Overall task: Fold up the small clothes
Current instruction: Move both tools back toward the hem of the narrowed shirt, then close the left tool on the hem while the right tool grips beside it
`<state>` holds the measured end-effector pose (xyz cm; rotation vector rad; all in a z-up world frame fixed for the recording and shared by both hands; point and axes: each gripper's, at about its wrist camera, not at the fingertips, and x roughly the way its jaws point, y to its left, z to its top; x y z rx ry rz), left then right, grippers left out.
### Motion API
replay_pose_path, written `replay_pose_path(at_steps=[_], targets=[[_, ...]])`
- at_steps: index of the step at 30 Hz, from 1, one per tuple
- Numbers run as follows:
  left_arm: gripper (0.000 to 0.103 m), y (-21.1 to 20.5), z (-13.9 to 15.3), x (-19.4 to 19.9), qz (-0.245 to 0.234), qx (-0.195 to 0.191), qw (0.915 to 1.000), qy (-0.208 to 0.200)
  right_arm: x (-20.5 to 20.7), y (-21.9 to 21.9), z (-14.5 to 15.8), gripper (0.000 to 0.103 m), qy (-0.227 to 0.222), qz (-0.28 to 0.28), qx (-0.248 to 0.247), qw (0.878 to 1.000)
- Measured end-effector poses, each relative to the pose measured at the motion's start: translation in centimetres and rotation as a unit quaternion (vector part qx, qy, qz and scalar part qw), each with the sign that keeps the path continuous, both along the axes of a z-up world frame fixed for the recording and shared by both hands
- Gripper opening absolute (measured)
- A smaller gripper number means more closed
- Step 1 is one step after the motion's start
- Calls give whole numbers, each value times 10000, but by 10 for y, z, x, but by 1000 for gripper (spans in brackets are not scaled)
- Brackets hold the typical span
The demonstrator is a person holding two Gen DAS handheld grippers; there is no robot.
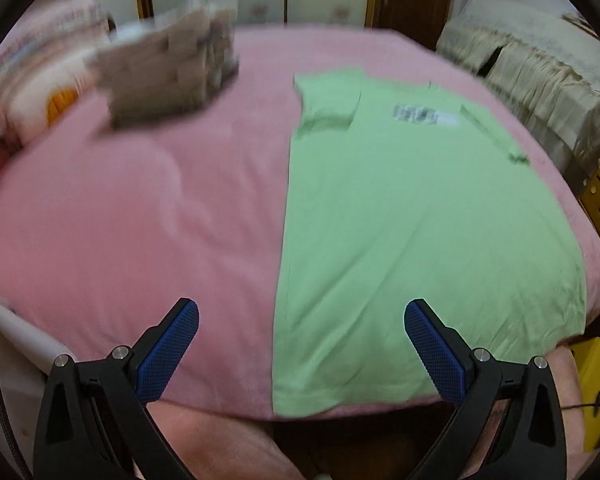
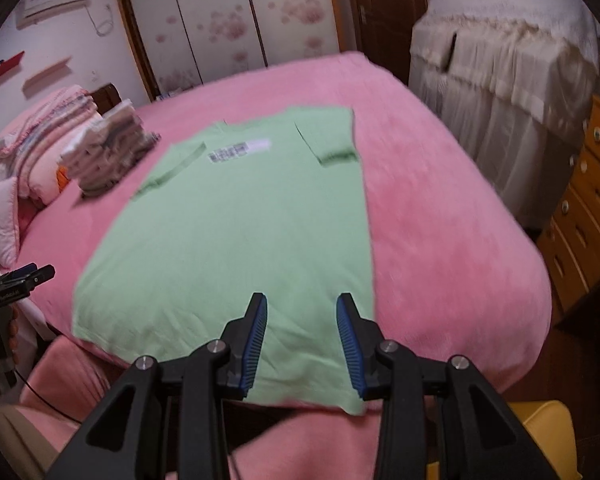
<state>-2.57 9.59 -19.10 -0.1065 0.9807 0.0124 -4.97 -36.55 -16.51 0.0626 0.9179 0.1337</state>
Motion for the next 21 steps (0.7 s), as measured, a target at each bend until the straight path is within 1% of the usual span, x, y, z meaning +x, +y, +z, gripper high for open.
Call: replay_pose_path(at_steps=[2, 6, 10, 15, 17, 18, 20, 21], targets=[[99, 8, -17, 2, 27, -127, 9997, 222, -3, -9, -21, 36, 276, 21, -27, 9996], [99, 19, -40, 1, 51, -348, 9980, 522, -8, -19, -51, 36, 675, 49, -53, 9977], [99, 26, -53, 0, -24, -787, 9947, 664, -9, -29, -67, 36, 912, -12, 72, 9958], [97, 31, -64, 3, -52, -1032, 9913, 816, -7, -37, -81, 36, 1153, 15, 362, 9927], [88, 35, -66, 1, -45, -1134, 9904, 787, -6, -38, -85, 36, 1214, 56, 419, 9917], [86, 38, -69, 2, -35, -1175, 9900, 773, -7, -38, -86, 36, 1235, 77, 440, 9913], [78, 43, -70, -3, -7, -1299, 9887, 742, -8, -37, -88, 36, 1268, 138, 478, 9907], [77, 47, -71, -2, -9, -1357, 9879, 747, -8, -36, -88, 36, 1278, 162, 485, 9905]])
